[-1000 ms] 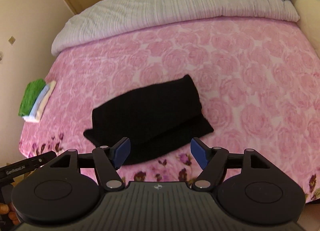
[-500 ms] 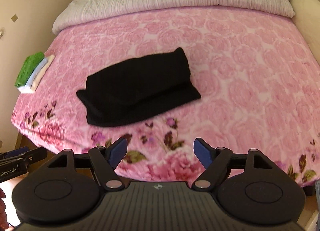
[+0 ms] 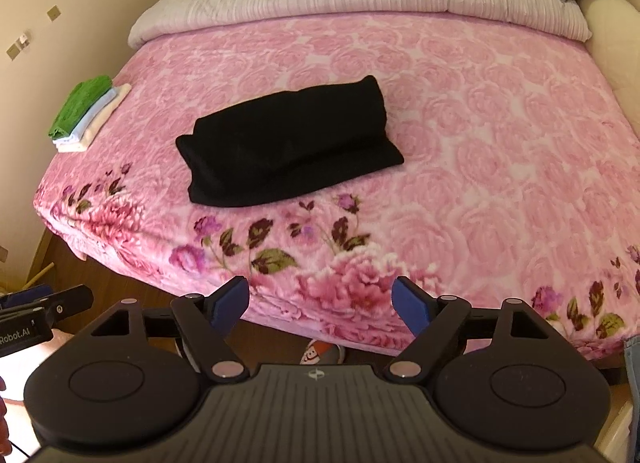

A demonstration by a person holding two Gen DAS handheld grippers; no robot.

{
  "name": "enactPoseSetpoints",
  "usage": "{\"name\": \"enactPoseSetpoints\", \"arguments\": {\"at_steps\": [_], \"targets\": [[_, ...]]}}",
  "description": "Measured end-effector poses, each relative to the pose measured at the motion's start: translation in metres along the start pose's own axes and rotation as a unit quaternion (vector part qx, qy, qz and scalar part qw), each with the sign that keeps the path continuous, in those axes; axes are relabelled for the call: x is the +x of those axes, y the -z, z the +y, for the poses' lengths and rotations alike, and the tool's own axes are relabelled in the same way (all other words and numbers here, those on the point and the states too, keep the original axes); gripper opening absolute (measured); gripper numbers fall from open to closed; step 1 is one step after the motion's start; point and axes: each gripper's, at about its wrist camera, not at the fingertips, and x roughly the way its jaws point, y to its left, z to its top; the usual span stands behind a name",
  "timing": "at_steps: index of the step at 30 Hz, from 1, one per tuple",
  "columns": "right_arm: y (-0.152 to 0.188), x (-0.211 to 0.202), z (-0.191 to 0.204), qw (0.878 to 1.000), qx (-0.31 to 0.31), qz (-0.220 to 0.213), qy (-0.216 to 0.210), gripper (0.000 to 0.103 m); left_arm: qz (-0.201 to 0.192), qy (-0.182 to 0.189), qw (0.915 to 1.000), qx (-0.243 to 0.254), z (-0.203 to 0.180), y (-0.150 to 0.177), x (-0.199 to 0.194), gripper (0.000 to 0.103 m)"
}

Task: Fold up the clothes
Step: 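Open both grippers and pull back from the garment on the bed, then grasp the black garment's edge with both grippers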

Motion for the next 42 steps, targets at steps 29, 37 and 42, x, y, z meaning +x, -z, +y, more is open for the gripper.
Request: {"name": "enactPoseSetpoints", "arguments": {"at_steps": [29,37,42], "targets": [[-0.01,-0.018,-0.008,1.0,-0.008,-0.03,-0.006,0.085,-0.02,0.004,0.9997,0.011,-0.021,-0.002,-0.012,0.074],[-0.02,-0.009,-0.015,1.0,-0.009,-0.024,-0.01,0.085,-0.022,-0.002,0.9998,0.001,-0.026,-0.006,-0.009,0.075],[-0.027,-0.003,-0.02,1.0,-0.01,-0.02,-0.012,0.086,-0.016,0.002,0.9998,-0.013,-0.021,-0.013,-0.001,0.076]]}}
